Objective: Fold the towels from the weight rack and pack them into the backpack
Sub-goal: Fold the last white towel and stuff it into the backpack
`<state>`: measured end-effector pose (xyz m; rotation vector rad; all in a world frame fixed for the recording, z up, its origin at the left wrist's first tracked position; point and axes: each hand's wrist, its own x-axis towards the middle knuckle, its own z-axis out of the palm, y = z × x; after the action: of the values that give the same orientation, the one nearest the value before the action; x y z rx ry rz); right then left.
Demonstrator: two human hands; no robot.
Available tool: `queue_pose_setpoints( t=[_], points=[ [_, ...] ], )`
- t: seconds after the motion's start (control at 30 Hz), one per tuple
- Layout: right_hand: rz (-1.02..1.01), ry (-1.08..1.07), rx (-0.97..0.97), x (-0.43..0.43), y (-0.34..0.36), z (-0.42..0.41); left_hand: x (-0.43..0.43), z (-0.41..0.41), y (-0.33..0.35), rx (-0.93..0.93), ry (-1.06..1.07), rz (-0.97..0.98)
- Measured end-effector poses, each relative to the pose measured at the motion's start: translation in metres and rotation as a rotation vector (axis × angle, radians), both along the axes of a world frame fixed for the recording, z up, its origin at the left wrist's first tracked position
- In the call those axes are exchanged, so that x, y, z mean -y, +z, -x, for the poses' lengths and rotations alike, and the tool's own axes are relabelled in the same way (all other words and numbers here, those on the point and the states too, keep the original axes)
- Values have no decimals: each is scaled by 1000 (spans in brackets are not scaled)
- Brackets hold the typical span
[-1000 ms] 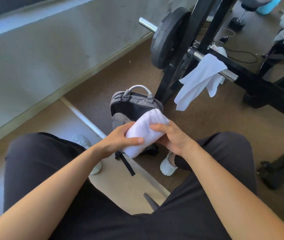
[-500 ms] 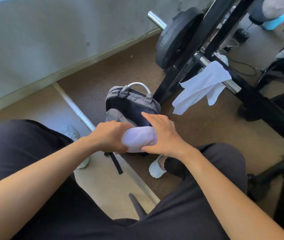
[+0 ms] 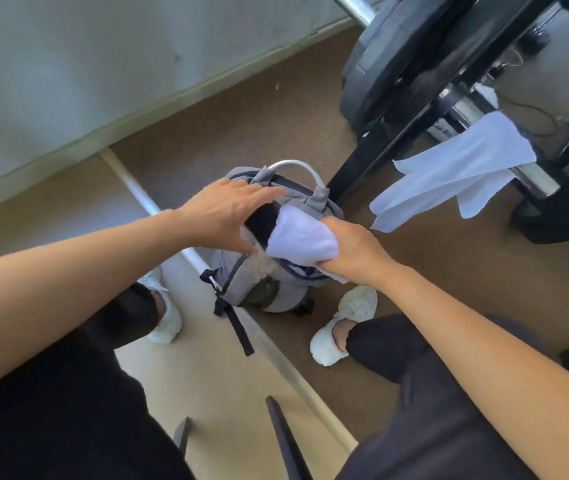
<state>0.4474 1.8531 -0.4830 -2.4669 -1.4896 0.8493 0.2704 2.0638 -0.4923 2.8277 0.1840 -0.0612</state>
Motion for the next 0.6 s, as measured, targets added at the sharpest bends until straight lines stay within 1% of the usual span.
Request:
queue_pose_setpoints(
  t=[0.07,0.13,0.23,0.3,0.4,0.5,0.6],
  points=[
    [-9,-56,-44,-4,-20,-15,-19,-14,-20,36,-16,-61],
    [-50,-125,-132,-11,-39,-24,-30,-27,-41,17,-27,-73],
    [-121,-239,-206,-23,-62,-26,-36,-41,-66,-106,-52,-14],
    [-136,-292,-220,-30,-78,-22,-37,-47,-76,-170,-75,5],
    [-108,-242,-175,-40,-105,-13,-39,-52,-86,-191,-119,-59],
    [96,-97,-119,-51,-133,-13,-37,-55,-91,-204,-144,-165],
    [226,23,-160,-62,-146,-11,-29,-54,-93,-228,-191,-274]
  ],
)
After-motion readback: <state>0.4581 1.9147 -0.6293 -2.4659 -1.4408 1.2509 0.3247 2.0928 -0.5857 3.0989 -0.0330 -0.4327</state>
